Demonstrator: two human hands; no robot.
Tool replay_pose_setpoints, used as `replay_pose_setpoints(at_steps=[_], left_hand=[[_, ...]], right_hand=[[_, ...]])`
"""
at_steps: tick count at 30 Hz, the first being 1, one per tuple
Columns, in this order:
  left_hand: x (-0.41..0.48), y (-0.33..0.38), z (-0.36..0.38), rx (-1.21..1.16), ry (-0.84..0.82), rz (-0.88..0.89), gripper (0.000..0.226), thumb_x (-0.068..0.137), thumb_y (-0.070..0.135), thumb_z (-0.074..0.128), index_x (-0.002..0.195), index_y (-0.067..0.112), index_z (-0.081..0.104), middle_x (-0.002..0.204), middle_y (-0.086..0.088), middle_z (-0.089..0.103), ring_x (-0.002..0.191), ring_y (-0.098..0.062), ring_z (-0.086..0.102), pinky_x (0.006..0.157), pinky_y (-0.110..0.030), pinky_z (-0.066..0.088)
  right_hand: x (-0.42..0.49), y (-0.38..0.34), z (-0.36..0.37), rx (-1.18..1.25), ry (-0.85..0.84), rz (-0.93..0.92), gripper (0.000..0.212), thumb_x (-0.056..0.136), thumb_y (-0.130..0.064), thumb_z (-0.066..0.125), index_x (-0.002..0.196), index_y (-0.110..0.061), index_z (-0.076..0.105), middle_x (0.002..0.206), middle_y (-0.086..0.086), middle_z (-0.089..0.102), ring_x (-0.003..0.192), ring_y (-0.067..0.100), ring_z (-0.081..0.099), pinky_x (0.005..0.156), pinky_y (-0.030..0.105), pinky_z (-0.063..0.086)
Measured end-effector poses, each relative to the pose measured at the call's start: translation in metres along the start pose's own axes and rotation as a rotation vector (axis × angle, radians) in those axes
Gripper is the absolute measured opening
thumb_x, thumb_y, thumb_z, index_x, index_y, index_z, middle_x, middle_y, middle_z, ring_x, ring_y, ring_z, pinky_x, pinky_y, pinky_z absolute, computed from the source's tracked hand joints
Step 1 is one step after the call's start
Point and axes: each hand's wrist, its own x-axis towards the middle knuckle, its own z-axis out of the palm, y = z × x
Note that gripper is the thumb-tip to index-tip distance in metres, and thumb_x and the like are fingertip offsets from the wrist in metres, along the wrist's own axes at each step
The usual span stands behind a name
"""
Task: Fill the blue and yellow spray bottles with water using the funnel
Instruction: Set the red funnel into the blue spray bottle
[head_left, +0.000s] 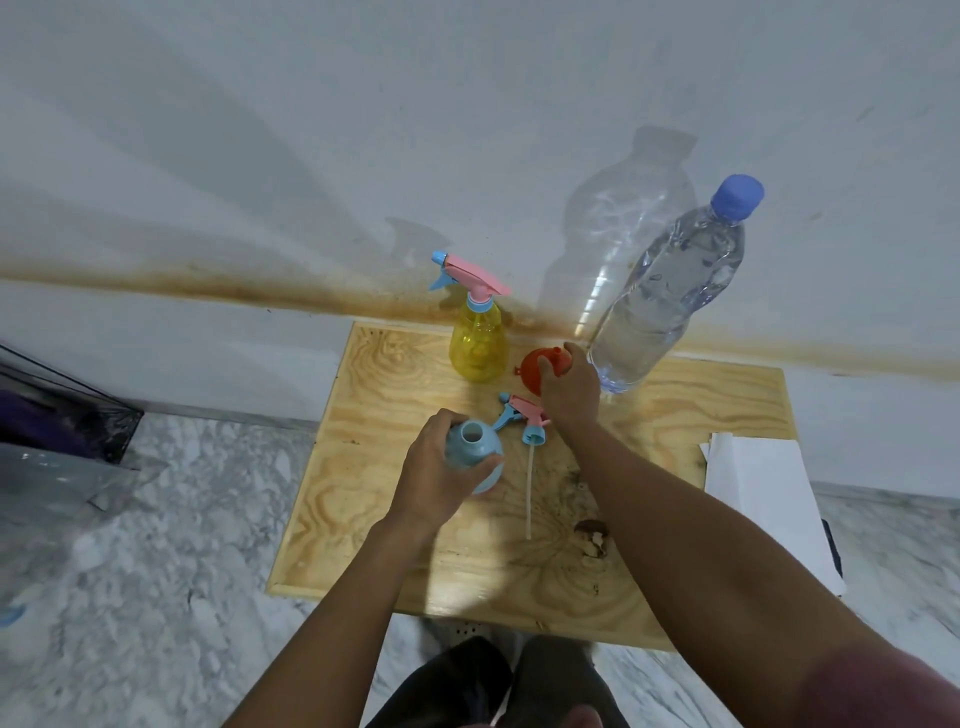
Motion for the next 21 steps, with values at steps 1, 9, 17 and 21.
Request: replay_pose_setpoints(at_steps=[1, 9, 17, 21], left_hand=[[0.0, 0.0, 0.0, -0.002, 0.0, 0.0, 0.044, 0.069, 0.031, 0.087, 0.099, 0.025, 0.055, 0.096, 0.01, 0.063, 0.092, -0.007, 0.059, 0.073, -0.022, 0.048], [-0.001, 0.003, -0.001, -0.028, -0.018, -0.023, 0.046, 0.069, 0.032, 0.087, 0.103, 0.025, 0.055, 0.099, 0.01, 0.064, 0.095, -0.008, 0.06, 0.076, -0.024, 0.051], [-0.008, 0.014, -0.011, 0.021, -0.045, -0.019, 0.092, 0.066, 0.044, 0.088, 0.142, 0.024, 0.041, 0.136, 0.013, 0.044, 0.118, -0.005, 0.047, 0.094, -0.02, 0.041], [-0.011, 0.038, -0.037, 0.066, 0.023, 0.15, 0.085, 0.075, 0.047, 0.081, 0.147, 0.033, 0.038, 0.146, 0.017, 0.039, 0.126, 0.002, 0.042, 0.092, -0.008, 0.036]], right_hand=[[0.004, 0.001, 0.0, 0.004, 0.003, -0.004, 0.041, 0.097, -0.028, 0.055, 0.135, -0.012, 0.055, 0.13, 0.013, 0.061, 0.121, 0.029, 0.055, 0.098, 0.034, 0.042], [0.003, -0.01, -0.015, 0.056, 0.1, -0.08, 0.025, 0.096, -0.023, 0.058, 0.115, -0.01, 0.068, 0.111, 0.011, 0.069, 0.106, 0.027, 0.061, 0.089, 0.027, 0.041], [-0.054, -0.042, -0.064, 0.057, 0.151, -0.319, 0.026, 0.091, -0.038, 0.067, 0.11, -0.021, 0.071, 0.103, -0.006, 0.064, 0.087, 0.007, 0.061, 0.074, 0.017, 0.046], [-0.073, -0.062, -0.089, 0.133, -0.071, -0.381, 0.025, 0.09, -0.032, 0.07, 0.107, -0.014, 0.075, 0.097, -0.007, 0.071, 0.088, -0.002, 0.064, 0.078, 0.012, 0.048]])
